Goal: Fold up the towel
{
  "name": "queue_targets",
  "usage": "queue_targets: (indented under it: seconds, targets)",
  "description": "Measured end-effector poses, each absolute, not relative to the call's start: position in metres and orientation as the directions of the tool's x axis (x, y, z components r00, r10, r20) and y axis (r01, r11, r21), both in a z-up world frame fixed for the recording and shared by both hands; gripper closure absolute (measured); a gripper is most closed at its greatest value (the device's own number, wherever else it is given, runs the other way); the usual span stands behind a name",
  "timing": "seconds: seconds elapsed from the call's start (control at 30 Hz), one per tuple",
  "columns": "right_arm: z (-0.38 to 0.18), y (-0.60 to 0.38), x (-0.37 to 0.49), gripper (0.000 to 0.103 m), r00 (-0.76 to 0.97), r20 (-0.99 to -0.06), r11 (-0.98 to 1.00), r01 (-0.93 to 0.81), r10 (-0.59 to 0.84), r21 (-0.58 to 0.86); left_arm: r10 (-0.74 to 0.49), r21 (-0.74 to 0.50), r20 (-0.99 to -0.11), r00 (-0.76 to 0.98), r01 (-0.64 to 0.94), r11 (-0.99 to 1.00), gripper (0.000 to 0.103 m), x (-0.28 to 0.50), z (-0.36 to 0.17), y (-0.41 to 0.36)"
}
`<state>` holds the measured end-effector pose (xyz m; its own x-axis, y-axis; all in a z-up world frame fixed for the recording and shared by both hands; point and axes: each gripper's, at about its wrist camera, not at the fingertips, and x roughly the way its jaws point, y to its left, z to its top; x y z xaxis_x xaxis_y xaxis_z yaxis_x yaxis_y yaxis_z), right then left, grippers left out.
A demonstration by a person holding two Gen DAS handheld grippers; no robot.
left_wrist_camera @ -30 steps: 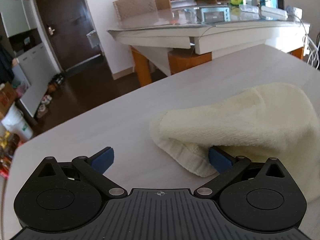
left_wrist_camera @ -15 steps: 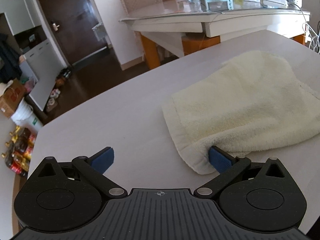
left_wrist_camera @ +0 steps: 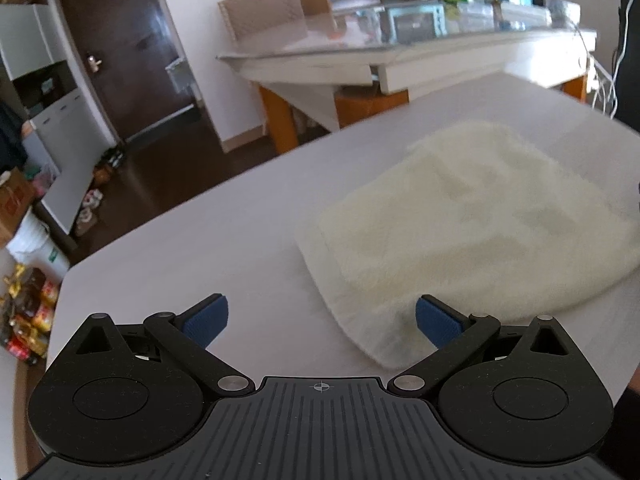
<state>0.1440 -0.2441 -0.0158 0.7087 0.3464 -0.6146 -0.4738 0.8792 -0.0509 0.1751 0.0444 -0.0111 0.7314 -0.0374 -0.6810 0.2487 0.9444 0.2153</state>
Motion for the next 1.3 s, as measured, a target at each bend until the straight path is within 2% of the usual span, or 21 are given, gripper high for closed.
queue_targets:
  seconds: [0.07,0.27,0.37,0.43,0.5,0.53,0.57,0.6,0.67,0.73,0.83,0.9,0.97,1.03,1.1,1.17,1.23,1.3]
  targets:
    - [-0.013,-0.242,0.152,0.066,0.717,-0.598,0.878,-0.476,0.358,-0.045,-0.037,0.214,-0.665,0.746,0.238,0.947,0.001,0.185,-0.01,0.042]
    - [-0.014,-0.221,0.177,0.066,0.699,-0.588,0.843,-0.535,0.407,-0.052,-0.042,0.226,-0.663,0.747,0.253,0.941,0.001,0.227,-0.013,0.034]
    - [-0.018,-0.214,0.183,0.061,0.682,-0.597,0.833,-0.552,0.421,-0.043,-0.114,0.169,-0.7,0.705,0.319,0.932,0.001,0.251,-0.019,0.034]
    - [-0.021,-0.213,0.185,0.061,0.677,-0.601,0.831,-0.555,0.425,-0.037,-0.169,0.124,-0.721,0.672,0.366,0.922,0.006,0.261,-0.023,0.035]
    - [-0.025,-0.213,0.187,0.061,0.671,-0.608,0.833,-0.553,0.424,-0.029,-0.199,0.097,-0.735,0.648,0.391,0.915,0.038,0.268,-0.027,0.035]
    - [-0.026,-0.213,0.188,0.061,0.669,-0.611,0.834,-0.552,0.423,-0.028,-0.223,0.077,-0.739,0.635,0.408,0.91,0.042,0.27,-0.029,0.036]
    - [-0.028,-0.213,0.188,0.061,0.668,-0.614,0.835,-0.55,0.421,-0.026,-0.243,0.065,-0.738,0.629,0.426,0.903,0.052,0.271,-0.029,0.035]
    - [-0.029,-0.214,0.188,0.061,0.667,-0.616,0.836,-0.548,0.419,-0.024,-0.262,0.057,-0.736,0.625,0.443,0.895,0.072,0.272,-0.029,0.035]
    - [-0.031,-0.215,0.188,0.06,0.666,-0.62,0.84,-0.542,0.414,-0.021,-0.285,0.055,-0.728,0.624,0.467,0.882,0.091,0.27,-0.028,0.033]
    - [-0.032,-0.217,0.187,0.06,0.675,-0.615,0.847,-0.53,0.407,-0.021,-0.285,0.123,-0.695,0.66,0.499,0.858,0.091,0.258,-0.027,0.024]
    - [-0.03,-0.222,0.185,0.058,0.69,-0.605,0.858,-0.513,0.398,-0.02,-0.276,0.289,-0.619,0.735,0.54,0.791,0.091,0.225,-0.027,0.004]
    - [-0.028,-0.225,0.186,0.057,0.693,-0.599,0.862,-0.507,0.401,-0.009,-0.295,0.453,-0.557,0.777,0.581,0.676,0.091,0.191,-0.032,-0.013]
    - [-0.026,-0.226,0.185,0.056,0.695,-0.593,0.864,-0.504,0.407,0.003,-0.311,0.546,-0.528,0.791,0.596,0.589,0.091,0.17,-0.037,-0.024]
    - [-0.024,-0.223,0.185,0.056,0.693,-0.591,0.859,-0.511,0.413,0.001,-0.314,0.589,-0.535,0.785,0.612,0.528,0.091,0.157,-0.041,-0.031]
    - [-0.026,-0.22,0.185,0.055,0.688,-0.596,0.856,-0.518,0.415,-0.001,-0.328,0.571,-0.564,0.758,0.645,0.507,0.086,0.148,-0.044,-0.035]
    - [-0.029,-0.217,0.185,0.054,0.68,-0.604,0.852,-0.524,0.415,-0.005,-0.357,0.503,-0.59,0.724,0.676,0.539,0.085,0.143,-0.042,-0.033]
    - [-0.032,-0.214,0.184,0.054,0.673,-0.612,0.848,-0.53,0.415,-0.008,-0.387,0.422,-0.609,0.692,0.696,0.58,0.08,0.141,-0.037,-0.029]
    - [-0.035,-0.211,0.184,0.054,0.665,-0.62,0.844,-0.536,0.415,-0.01,-0.421,0.343,-0.614,0.668,0.706,0.62,0.062,0.14,-0.03,-0.02]
